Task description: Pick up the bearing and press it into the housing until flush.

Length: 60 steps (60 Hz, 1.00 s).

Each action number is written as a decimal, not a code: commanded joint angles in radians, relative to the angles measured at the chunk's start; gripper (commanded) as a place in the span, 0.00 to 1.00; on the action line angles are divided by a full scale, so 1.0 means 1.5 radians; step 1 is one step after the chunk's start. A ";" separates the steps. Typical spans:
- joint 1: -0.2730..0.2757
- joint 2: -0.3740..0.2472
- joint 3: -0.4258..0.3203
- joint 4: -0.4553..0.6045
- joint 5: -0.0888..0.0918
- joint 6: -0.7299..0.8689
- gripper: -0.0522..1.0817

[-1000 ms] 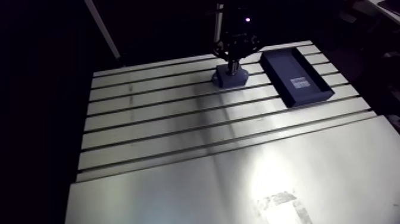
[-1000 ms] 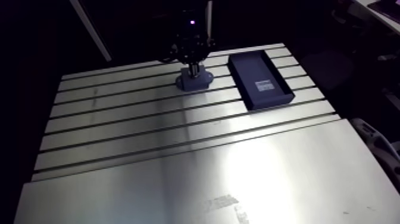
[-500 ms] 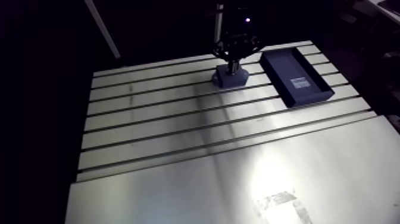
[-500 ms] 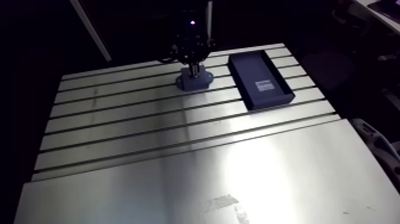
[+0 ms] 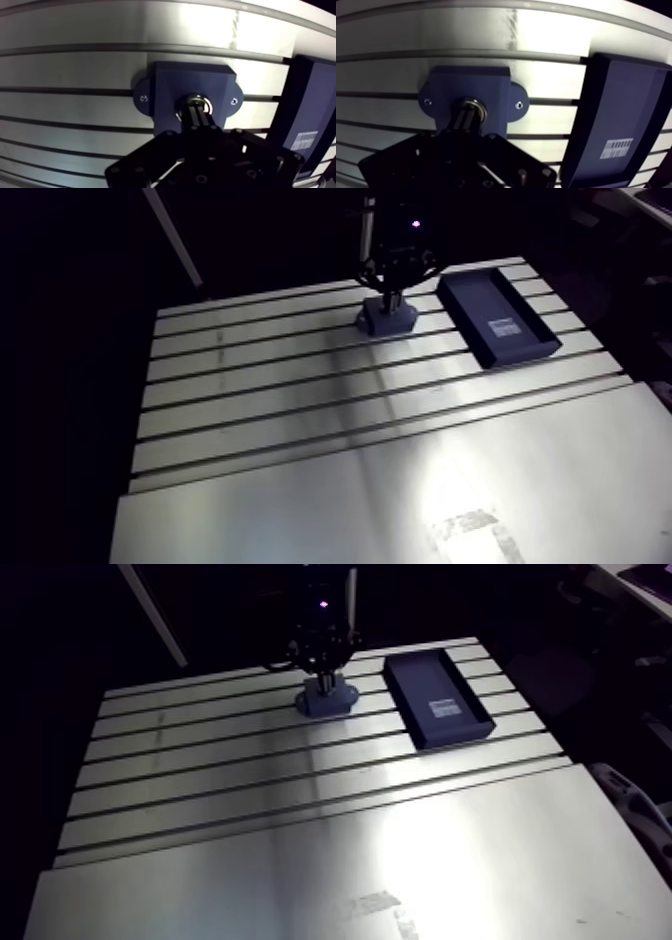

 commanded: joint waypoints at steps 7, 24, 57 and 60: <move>0.000 0.000 0.003 -0.001 0.000 0.000 1.00; 0.000 0.000 0.003 -0.001 -0.001 0.000 1.00; 0.000 0.000 0.003 -0.001 0.000 0.000 1.00; 0.000 0.000 0.003 -0.001 -0.001 0.000 1.00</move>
